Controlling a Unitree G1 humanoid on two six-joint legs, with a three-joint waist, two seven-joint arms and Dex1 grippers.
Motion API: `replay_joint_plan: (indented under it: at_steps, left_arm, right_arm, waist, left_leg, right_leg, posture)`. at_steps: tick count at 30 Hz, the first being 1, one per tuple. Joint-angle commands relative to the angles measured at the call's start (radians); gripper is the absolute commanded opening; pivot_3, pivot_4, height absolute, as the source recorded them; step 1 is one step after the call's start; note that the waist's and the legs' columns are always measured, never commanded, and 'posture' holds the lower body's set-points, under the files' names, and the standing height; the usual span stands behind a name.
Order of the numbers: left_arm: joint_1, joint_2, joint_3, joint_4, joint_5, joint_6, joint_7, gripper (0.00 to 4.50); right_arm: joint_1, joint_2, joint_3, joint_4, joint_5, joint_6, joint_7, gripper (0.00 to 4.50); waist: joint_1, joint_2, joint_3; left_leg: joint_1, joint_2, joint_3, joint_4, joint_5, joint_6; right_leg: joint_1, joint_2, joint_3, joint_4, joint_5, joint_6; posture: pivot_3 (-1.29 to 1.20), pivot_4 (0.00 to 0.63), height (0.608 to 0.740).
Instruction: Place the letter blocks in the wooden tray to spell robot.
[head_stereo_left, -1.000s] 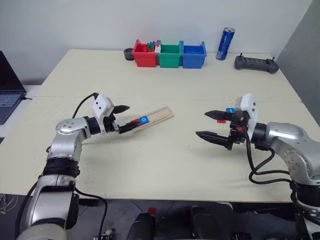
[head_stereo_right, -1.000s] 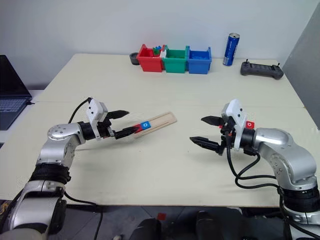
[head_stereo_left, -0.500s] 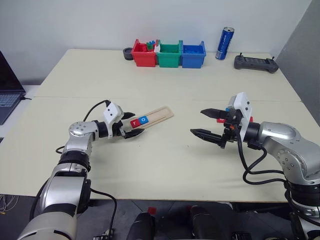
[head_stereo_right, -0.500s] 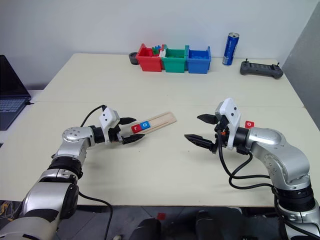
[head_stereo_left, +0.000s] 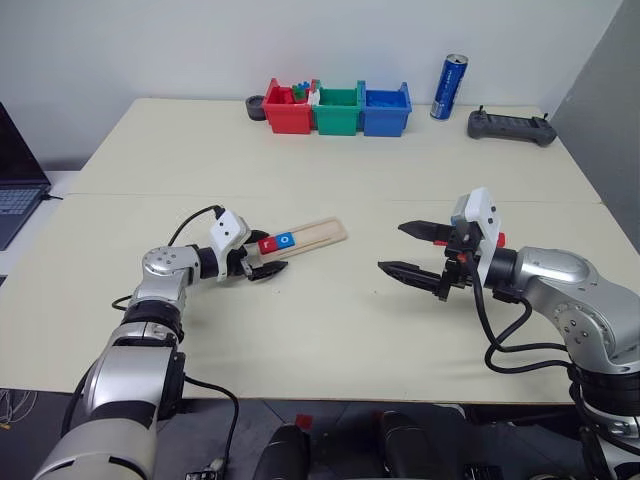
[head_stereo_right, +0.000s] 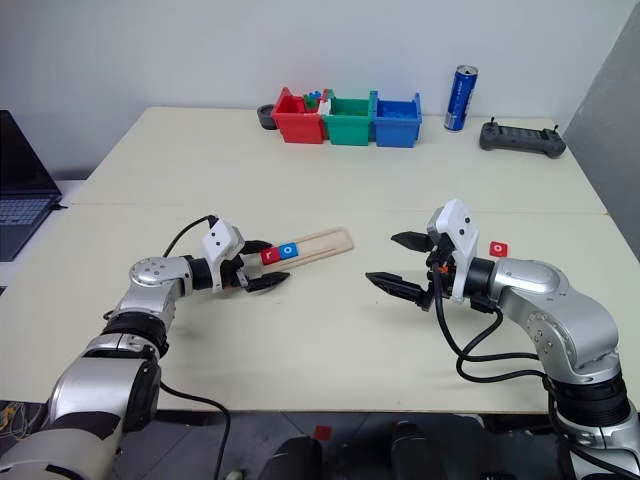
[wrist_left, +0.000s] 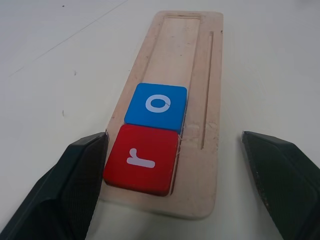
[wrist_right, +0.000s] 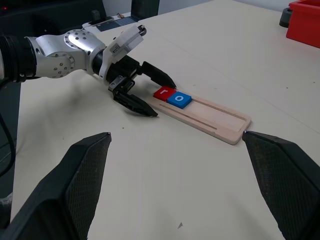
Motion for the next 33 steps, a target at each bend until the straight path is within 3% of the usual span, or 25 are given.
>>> replay_joint_plan:
  at_steps: [1,11,24,33]
  left_arm:
    - [-0.023,0.002,0.003,0.015,0.015,0.000,0.002,4.50]
    - [-0.055,0.011,0.003,0.043,0.038,0.004,-0.003,4.50]
    - [-0.047,0.017,0.025,-0.054,-0.010,0.038,-0.138,4.50]
    - [-0.073,0.055,0.023,-0.030,0.007,0.025,-0.115,4.50]
  right_arm:
    - [-0.014,-0.001,-0.011,-0.037,0.020,-0.002,-0.010,4.47]
    - [-0.010,-0.005,-0.015,-0.035,0.025,-0.007,-0.015,4.47]
    - [-0.025,0.005,-0.006,-0.023,0.022,-0.015,-0.018,4.47]
    - [-0.032,0.011,-0.002,-0.018,0.023,-0.013,-0.016,4.47]
  waist:
    - [0.000,0.000,0.000]
    - [0.000,0.000,0.000]
    - [0.000,0.000,0.000]
    - [-0.001,0.000,0.000]
  left_leg:
    - [0.000,0.000,0.000,0.000,0.000,0.000]
    - [0.000,0.000,0.000,0.000,0.000,0.000]
    - [0.000,0.000,-0.001,0.000,0.000,0.000]
    - [0.000,0.000,-0.001,0.001,0.000,0.000]
  right_leg:
    - [0.000,0.000,0.000,0.000,0.000,0.000]
    - [0.000,0.000,0.000,0.001,0.000,0.000]
    - [0.000,0.000,0.000,0.001,0.000,0.000]
    - [0.000,0.000,-0.001,0.001,0.000,0.000]
  posture:
    - [0.00,0.150,0.740]
    - [0.00,0.150,0.740]
    - [0.00,0.150,0.740]
    - [0.00,0.150,0.740]
